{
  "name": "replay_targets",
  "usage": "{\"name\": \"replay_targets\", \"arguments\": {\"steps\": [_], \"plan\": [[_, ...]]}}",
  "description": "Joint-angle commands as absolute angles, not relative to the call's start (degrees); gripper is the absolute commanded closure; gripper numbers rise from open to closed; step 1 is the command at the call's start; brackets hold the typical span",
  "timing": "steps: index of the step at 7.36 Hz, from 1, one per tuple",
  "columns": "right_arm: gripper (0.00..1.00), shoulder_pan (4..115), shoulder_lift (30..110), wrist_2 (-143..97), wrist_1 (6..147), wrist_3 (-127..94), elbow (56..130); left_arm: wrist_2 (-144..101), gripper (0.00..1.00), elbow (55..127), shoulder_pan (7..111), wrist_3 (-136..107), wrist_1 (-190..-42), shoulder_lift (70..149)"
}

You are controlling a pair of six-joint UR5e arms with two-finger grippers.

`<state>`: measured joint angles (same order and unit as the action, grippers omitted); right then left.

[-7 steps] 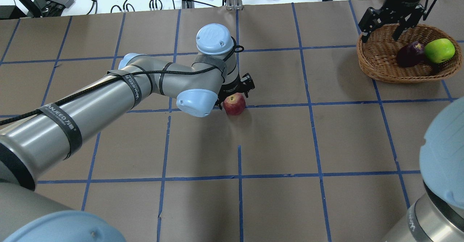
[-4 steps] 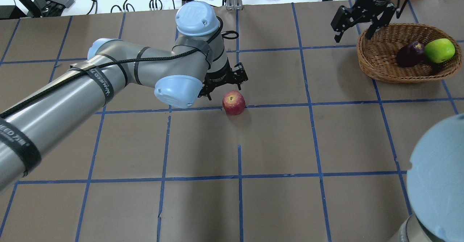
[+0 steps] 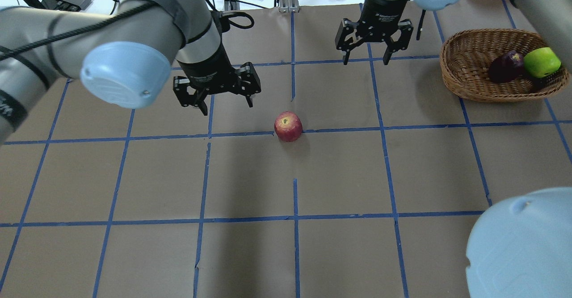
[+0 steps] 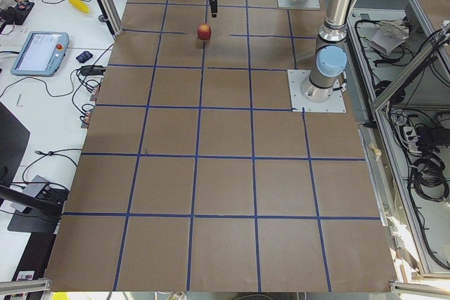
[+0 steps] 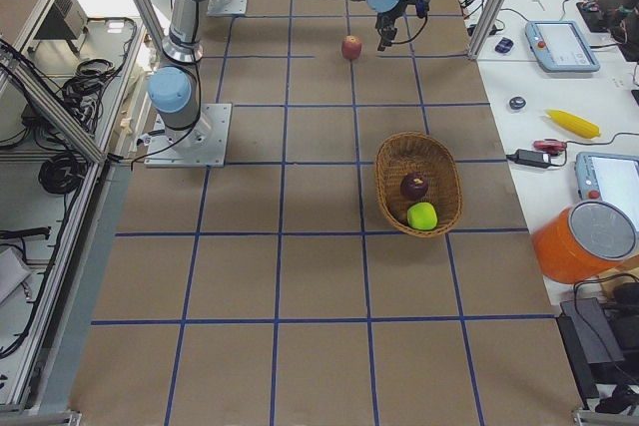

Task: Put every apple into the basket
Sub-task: 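Move the right gripper over the red apple while the left withdraws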

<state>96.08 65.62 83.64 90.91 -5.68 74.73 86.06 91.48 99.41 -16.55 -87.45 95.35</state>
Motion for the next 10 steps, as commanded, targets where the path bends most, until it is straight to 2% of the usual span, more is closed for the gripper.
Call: {"name": "replay_targets", "arguments": {"steps": [1,3,6,10], "plan": [[0.00,101.75,65.57,82.80,98.99,-16.03,80.91,86.48,0.00,89.21,93.46,-13.89,-97.02,90.63],[0.00,106.41,64.96,81.83,105.36,-25.36,86.11,86.13,0.00,89.73,92.02,-13.80,-97.12,88.26],[0.00,110.73,58.73,81.83,115.64,-34.61,86.48,86.31,0.00,90.17,91.67,-4.93,-92.74,87.63],[0.00,110.83,55.29,82.44,116.63,-34.80,86.57,86.57,0.00,90.26,91.32,1.49,-92.99,87.45]]}}
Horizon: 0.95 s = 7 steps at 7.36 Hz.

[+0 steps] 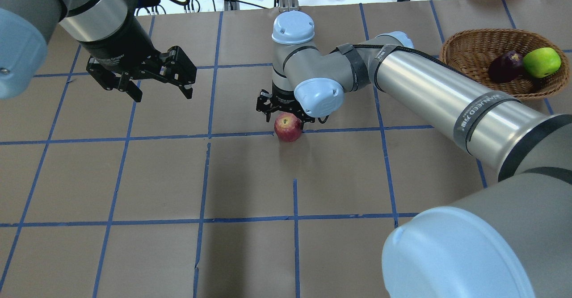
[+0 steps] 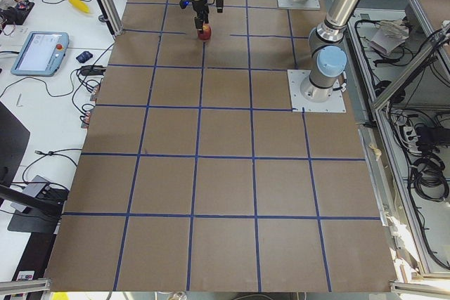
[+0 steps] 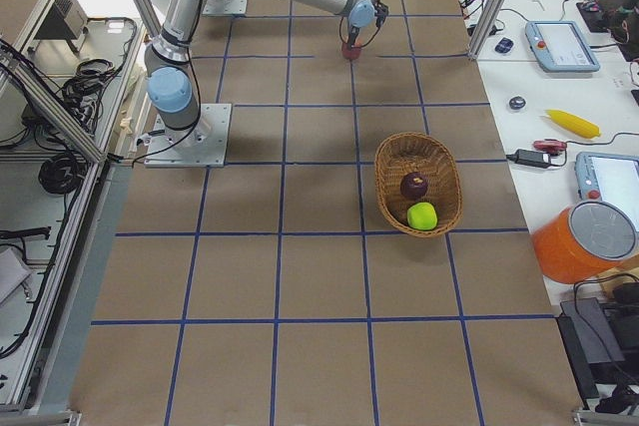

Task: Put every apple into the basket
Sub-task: 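Grasp the red apple with the right gripper and lift it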

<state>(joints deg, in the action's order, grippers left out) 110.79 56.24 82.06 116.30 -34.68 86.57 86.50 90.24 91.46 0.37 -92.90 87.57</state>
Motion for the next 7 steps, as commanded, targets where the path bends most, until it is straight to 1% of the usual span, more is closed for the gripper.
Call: {"name": "replay_targets", "arguments": {"steps": [1,2,3,4,5,6,7], "plan": [[0.00,110.83,54.76,82.44,116.63,-34.63,86.57,86.49,0.00,90.35,91.23,1.49,-92.99,87.45],[0.00,110.74,53.97,82.62,116.72,-34.45,86.66,86.31,0.00,90.26,90.71,1.49,-92.81,87.45],[0.32,110.74,53.53,82.44,116.54,-34.80,86.66,86.40,0.00,90.26,90.70,1.49,-92.81,87.45],[0.91,110.48,53.79,82.88,116.28,-33.76,86.66,86.40,0.00,90.26,90.62,1.49,-92.81,87.45],[1.00,110.39,54.05,82.88,116.11,-33.05,86.14,86.22,0.00,90.18,90.53,1.49,-92.81,87.54],[1.00,109.87,55.10,82.71,116.28,-32.96,85.26,86.31,0.00,90.09,90.44,1.49,-92.81,87.54],[1.00,108.56,58.07,82.79,113.67,-32.96,83.69,86.22,0.00,90.09,90.44,1.49,-92.81,87.54]]}}
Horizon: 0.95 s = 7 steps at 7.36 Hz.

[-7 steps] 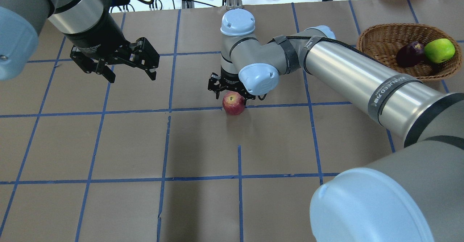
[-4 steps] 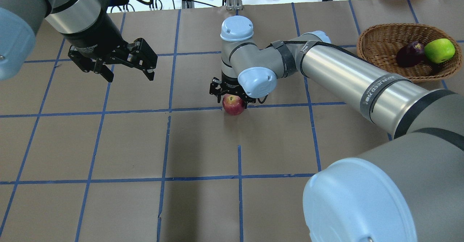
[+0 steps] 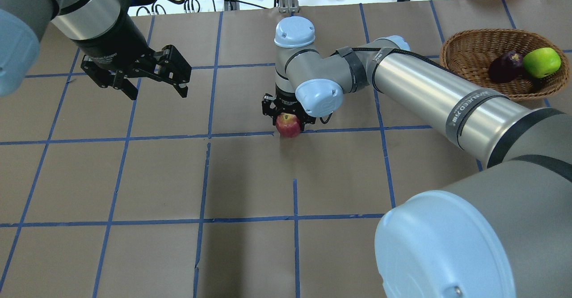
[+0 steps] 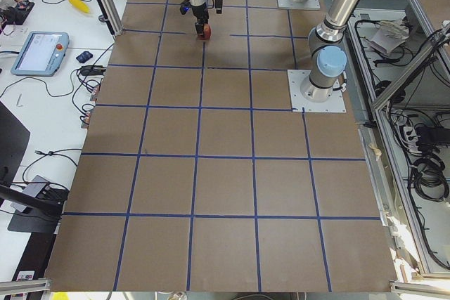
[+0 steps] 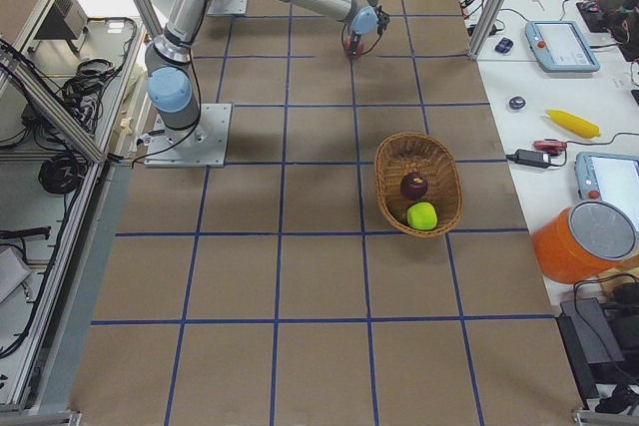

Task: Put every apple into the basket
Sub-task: 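Grasp the red apple with the right gripper and lift it, then carry the red apple into the basket and open the right gripper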

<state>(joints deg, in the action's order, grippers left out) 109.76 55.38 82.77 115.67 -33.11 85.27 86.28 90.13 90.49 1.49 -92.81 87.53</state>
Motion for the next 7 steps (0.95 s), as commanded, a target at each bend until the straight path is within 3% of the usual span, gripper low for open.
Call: {"name": "replay_targets", "arguments": {"steps": [1,4,7], "plan": [[1.00,104.46,60.88,82.88,106.94,-32.78,80.80,86.22,0.00,90.09,90.35,1.49,-92.81,87.54],[1.00,88.73,64.69,90.21,92.14,-14.22,71.83,86.31,0.00,90.00,90.35,1.49,-92.81,87.54],[1.00,78.26,62.16,93.95,95.26,3.46,71.89,86.31,0.00,90.09,90.35,1.49,-92.81,87.45]]}}
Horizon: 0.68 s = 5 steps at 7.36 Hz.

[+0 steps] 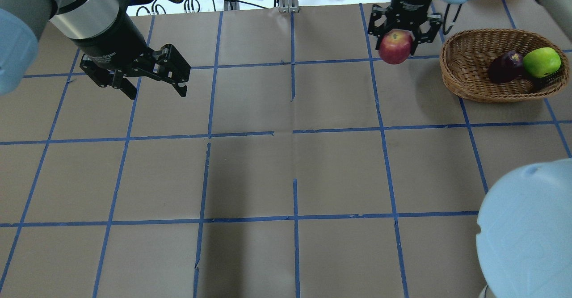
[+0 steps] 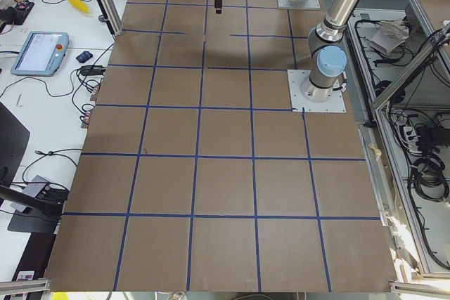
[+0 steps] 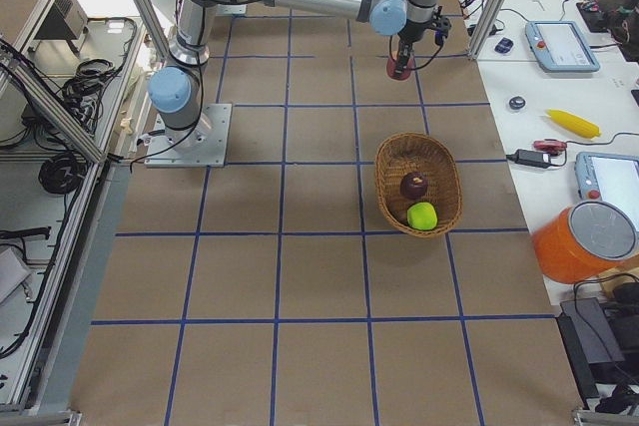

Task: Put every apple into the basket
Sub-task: 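Carry the red apple into the basket and open the right gripper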

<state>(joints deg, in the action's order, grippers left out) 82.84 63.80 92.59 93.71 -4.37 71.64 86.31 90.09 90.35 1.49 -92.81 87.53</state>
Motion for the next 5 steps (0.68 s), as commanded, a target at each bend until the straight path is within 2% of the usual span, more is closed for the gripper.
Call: {"name": "replay_targets", "arguments": {"steps": [1,3,5], "plan": [[1.00,75.18,60.31,93.87,98.49,6.56,71.81,86.40,0.00,90.09,90.35,1.49,-92.81,87.54],[1.00,70.86,55.39,93.96,105.43,14.65,72.25,86.40,0.00,90.09,90.35,1.49,-92.81,87.45],[1.00,69.61,53.45,93.95,105.99,15.21,72.33,86.40,0.00,90.09,90.35,1.49,-92.81,87.45]]}}
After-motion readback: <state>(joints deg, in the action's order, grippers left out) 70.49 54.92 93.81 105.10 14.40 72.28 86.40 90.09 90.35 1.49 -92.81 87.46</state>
